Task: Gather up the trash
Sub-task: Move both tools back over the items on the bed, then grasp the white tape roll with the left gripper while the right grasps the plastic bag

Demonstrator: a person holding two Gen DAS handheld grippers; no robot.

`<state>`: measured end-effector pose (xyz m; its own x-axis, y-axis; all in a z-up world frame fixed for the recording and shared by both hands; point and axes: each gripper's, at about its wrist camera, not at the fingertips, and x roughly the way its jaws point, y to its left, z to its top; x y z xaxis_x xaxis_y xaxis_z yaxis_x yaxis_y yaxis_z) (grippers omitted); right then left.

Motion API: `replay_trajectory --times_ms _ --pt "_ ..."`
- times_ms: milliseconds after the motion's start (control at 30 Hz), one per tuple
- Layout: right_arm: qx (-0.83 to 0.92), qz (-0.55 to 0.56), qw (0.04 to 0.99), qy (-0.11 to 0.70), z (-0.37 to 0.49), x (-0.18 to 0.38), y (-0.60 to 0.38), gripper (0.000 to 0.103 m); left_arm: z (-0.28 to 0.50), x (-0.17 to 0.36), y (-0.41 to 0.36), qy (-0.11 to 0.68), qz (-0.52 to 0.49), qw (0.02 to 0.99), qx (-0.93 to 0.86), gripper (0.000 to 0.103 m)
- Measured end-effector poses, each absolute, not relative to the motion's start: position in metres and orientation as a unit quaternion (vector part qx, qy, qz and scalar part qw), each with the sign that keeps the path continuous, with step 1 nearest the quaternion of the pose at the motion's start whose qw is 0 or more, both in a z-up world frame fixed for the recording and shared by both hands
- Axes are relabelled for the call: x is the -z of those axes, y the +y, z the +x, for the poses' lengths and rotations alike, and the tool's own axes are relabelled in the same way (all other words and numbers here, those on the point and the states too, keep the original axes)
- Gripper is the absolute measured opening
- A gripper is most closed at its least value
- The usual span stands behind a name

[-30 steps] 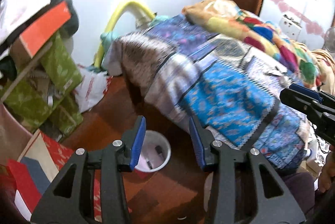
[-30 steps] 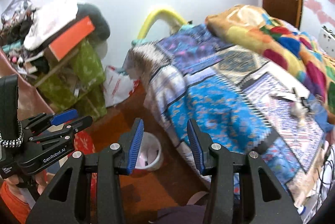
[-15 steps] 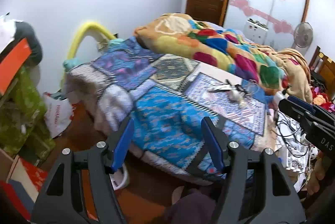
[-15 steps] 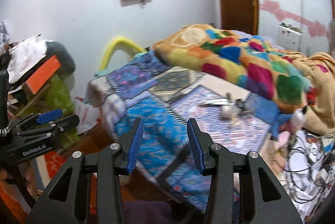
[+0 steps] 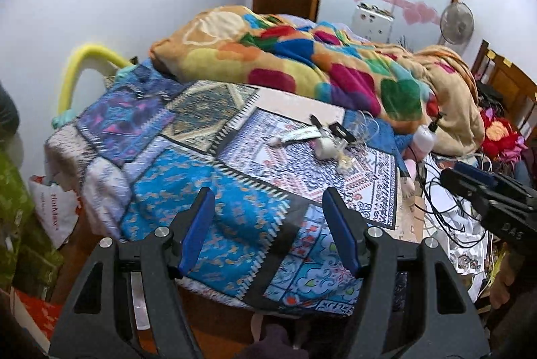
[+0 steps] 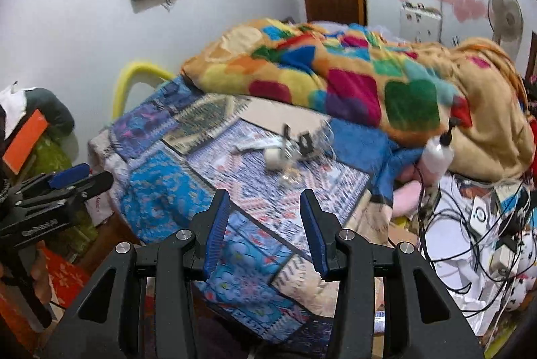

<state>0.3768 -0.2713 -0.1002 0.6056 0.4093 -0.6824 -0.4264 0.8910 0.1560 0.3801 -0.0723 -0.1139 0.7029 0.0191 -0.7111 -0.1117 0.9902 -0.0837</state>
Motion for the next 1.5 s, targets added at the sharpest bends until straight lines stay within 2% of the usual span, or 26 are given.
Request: replay_trajectory --times_ms 467,867,1033,1067,1167,1300,1500 --pt "-0.228 0.064 0.85 0.471 0.462 0.183 -0.263 0.04 0.456 0.193 -0.072 0.439 -0.064 0.896 -0.019 0.066" --pt "-0.21 0.069 0.839 0.496 0.519 0.218 -0.233 0.04 0.49 0.221 -0.063 0.439 -0.07 0.896 -0.006 0.066" --pt "-0.203 0.026 0.86 0.467 0.513 0.22 -0.223 0.04 0.498 0.223 -0.066 0.431 -0.077 0.899 -0.001 0.066" --pt "-0.2 0.012 0.865 0.46 0.51 0.22 -0.221 0.039 0.5 0.223 -0.066 0.43 -0.08 0.899 0.001 0.066" --pt "-0.205 -0.015 0.871 0.447 0.503 0.221 -0.222 0.024 0.506 0.223 -0.069 0.429 -0.087 0.899 0.005 0.066" --pt "-0.216 0.022 0.866 0.45 0.503 0.219 -0.235 0.018 0.518 0.222 -0.08 0.426 -0.09 0.9 0.019 0.066" --pt "-0.207 0.035 0.88 0.425 0.496 0.204 -0.252 0.016 0.54 0.223 -0.109 0.425 -0.072 0.901 0.043 0.066"
